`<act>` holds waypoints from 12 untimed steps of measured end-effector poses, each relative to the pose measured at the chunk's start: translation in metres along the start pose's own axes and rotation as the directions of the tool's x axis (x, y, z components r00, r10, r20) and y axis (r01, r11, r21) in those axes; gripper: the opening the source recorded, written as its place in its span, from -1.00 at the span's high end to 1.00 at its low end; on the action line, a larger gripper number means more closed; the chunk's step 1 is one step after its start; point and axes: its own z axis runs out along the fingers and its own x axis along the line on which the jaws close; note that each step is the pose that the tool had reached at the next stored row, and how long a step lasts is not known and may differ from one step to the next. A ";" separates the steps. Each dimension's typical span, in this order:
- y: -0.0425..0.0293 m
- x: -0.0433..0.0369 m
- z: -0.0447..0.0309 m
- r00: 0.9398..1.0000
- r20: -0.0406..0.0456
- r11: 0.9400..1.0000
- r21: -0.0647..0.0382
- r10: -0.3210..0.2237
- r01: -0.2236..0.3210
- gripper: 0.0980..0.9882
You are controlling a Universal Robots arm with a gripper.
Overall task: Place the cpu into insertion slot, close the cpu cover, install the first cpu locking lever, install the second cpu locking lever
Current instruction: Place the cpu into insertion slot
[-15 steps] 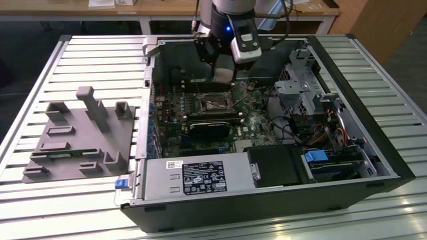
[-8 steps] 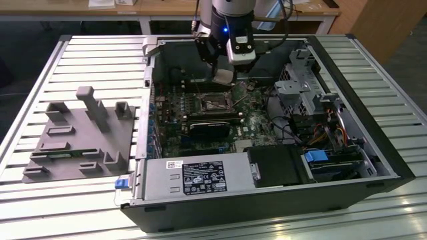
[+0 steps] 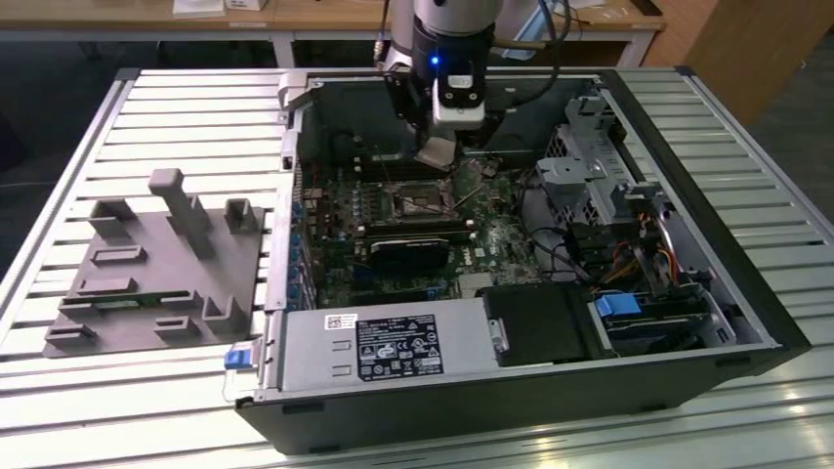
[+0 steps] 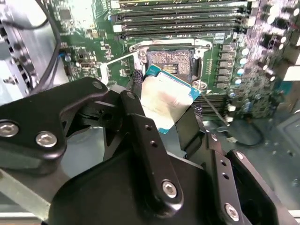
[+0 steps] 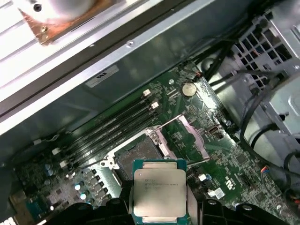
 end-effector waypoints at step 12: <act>-0.0005 -0.0001 0.0051 0.976 0.019 0.977 -0.006 0.215 -0.215 0.01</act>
